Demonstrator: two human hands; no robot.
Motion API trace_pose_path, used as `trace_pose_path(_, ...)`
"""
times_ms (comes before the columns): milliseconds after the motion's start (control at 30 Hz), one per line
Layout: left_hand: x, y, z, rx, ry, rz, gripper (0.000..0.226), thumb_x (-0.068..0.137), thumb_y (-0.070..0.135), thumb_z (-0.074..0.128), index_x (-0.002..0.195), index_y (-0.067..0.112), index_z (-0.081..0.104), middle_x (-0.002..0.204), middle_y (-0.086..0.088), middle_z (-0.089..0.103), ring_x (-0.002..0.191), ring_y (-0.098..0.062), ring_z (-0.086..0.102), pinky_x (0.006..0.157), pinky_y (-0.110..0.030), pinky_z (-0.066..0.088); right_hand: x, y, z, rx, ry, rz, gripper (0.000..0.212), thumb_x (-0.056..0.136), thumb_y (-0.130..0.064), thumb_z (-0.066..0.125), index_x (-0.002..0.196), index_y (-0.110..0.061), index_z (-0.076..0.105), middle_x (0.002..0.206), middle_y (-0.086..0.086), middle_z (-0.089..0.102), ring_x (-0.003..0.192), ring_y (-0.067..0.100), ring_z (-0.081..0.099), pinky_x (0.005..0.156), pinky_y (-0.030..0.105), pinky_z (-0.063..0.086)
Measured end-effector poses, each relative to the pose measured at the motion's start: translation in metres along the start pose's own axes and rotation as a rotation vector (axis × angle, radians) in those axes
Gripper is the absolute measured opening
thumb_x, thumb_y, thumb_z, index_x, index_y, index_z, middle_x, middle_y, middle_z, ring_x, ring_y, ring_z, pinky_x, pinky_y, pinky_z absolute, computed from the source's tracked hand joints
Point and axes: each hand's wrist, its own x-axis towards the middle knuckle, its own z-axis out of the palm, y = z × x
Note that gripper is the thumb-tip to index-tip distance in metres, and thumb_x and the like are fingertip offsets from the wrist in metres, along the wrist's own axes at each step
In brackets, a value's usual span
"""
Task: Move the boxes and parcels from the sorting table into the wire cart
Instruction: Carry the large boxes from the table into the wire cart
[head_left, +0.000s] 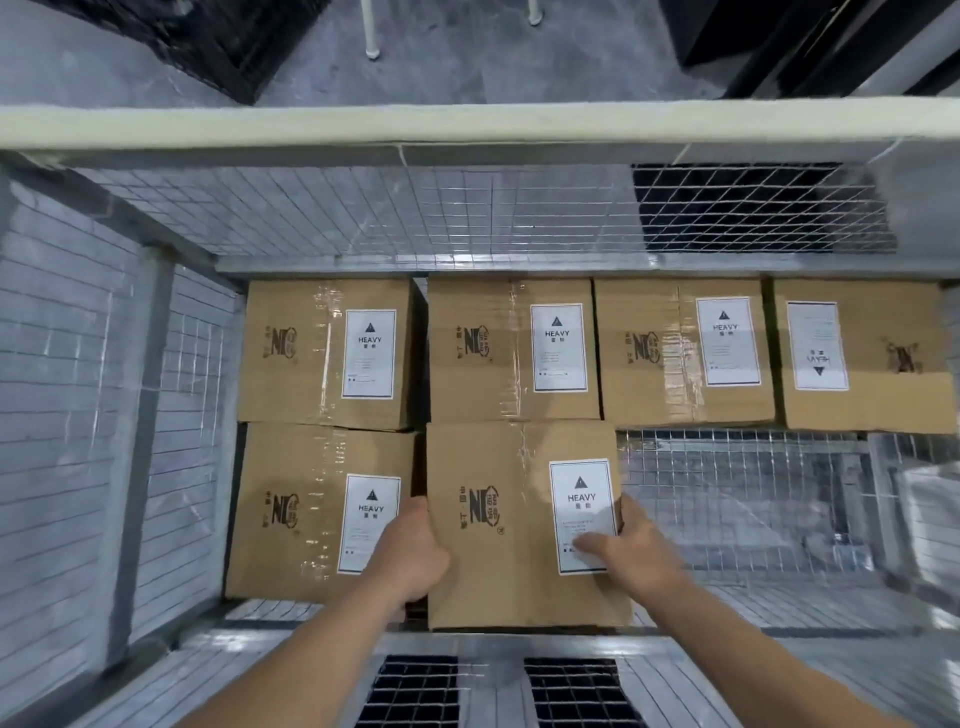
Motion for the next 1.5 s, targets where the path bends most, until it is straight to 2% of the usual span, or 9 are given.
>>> trace_pose_path(133,0.019,-0.005,0.007,-0.001,-0.089,-0.036,0.046,0.088,0.012,0.055,0.131,0.024,0.045,0.118,0.005,0.060,0.109,-0.017,0.058,0.096,-0.033,0.051,0.028,0.005,0.012,0.030,-0.076,0.028,0.053,0.088,-0.024,0.076,0.132,-0.024,0.047,0.105,-0.012,0.066,0.088,0.004,0.060,0.086,0.032,0.043)
trace_pose_path(300,0.037,-0.018,0.014,-0.029,-0.134,-0.061,0.068,0.078,0.024,0.068,0.141,0.029,0.041,0.119,0.011,0.061,0.109,-0.013,0.060,0.098,-0.038,0.053,0.044,0.005,0.021,0.139,-0.121,0.070,0.050,0.091,-0.015,0.073,0.127,-0.028,0.040,0.113,-0.004,0.066,0.090,0.003,0.059,0.065,0.020,0.041)
trace_pose_path(500,0.015,0.003,0.005,0.009,-0.049,-0.028,0.067,0.090,0.022,0.064,0.149,0.024,0.033,0.138,0.003,0.054,0.120,-0.022,0.056,0.102,-0.033,0.046,0.023,-0.003,0.018,-0.042,-0.110,-0.001,0.049,0.088,-0.018,0.076,0.123,-0.025,0.043,0.107,-0.005,0.065,0.090,0.010,0.062,0.073,0.026,0.047)
trace_pose_path(600,-0.011,0.021,-0.010,0.141,0.052,0.075,0.053,0.090,0.026,0.062,0.140,0.021,0.044,0.128,0.000,0.060,0.107,-0.019,0.061,0.095,-0.038,0.053,-0.004,-0.013,0.004,-0.178,-0.069,-0.058,0.046,0.086,-0.030,0.074,0.126,-0.025,0.053,0.116,-0.001,0.067,0.095,0.016,0.065,0.086,0.034,0.054)
trace_pose_path(700,-0.049,0.050,-0.034,0.325,0.144,0.212,0.032,0.090,0.037,0.060,0.118,0.022,0.054,0.114,0.002,0.060,0.096,-0.019,0.061,0.086,-0.038,0.056,-0.047,-0.036,-0.023,-0.323,-0.033,-0.126,0.048,0.092,-0.034,0.067,0.137,-0.024,0.053,0.121,0.000,0.067,0.094,0.017,0.064,0.079,0.027,0.051)
trace_pose_path(800,-0.094,0.087,-0.058,0.491,0.177,0.334,0.041,0.094,0.043,0.057,0.127,0.019,0.054,0.124,0.001,0.057,0.110,-0.021,0.058,0.092,-0.032,0.051,-0.093,-0.057,-0.053,-0.428,0.014,-0.233,0.061,0.095,-0.031,0.059,0.152,-0.027,0.037,0.124,0.003,0.066,0.093,0.016,0.069,0.084,0.033,0.057)
trace_pose_path(1100,-0.257,0.198,-0.116,0.769,0.206,0.625,0.043,0.093,0.057,0.054,0.119,0.023,0.061,0.106,0.004,0.067,0.097,-0.019,0.063,0.084,-0.034,0.054,-0.253,-0.104,-0.149,-0.562,0.242,-0.324,0.054,0.096,-0.048,0.055,0.140,-0.017,0.053,0.132,0.006,0.066,0.118,0.027,0.062,0.095,0.041,0.054)
trace_pose_path(1267,-0.337,0.250,-0.121,0.924,0.294,0.833,0.043,0.092,0.057,0.052,0.113,0.021,0.063,0.108,0.000,0.067,0.103,-0.021,0.061,0.087,-0.037,0.054,-0.344,-0.098,-0.193,-0.564,0.461,-0.291,0.057,0.094,-0.054,0.055,0.138,-0.018,0.054,0.124,0.004,0.068,0.107,0.025,0.064,0.088,0.039,0.056)
trace_pose_path(1500,-0.429,0.309,-0.091,1.068,0.345,1.073,0.042,0.090,0.066,0.048,0.094,0.024,0.050,0.095,0.005,0.054,0.087,-0.019,0.055,0.068,-0.034,0.043,-0.448,-0.051,-0.246,-0.442,0.661,-0.162,0.052,0.089,-0.057,0.056,0.125,-0.020,0.064,0.119,0.000,0.069,0.109,0.025,0.065,0.086,0.039,0.055)
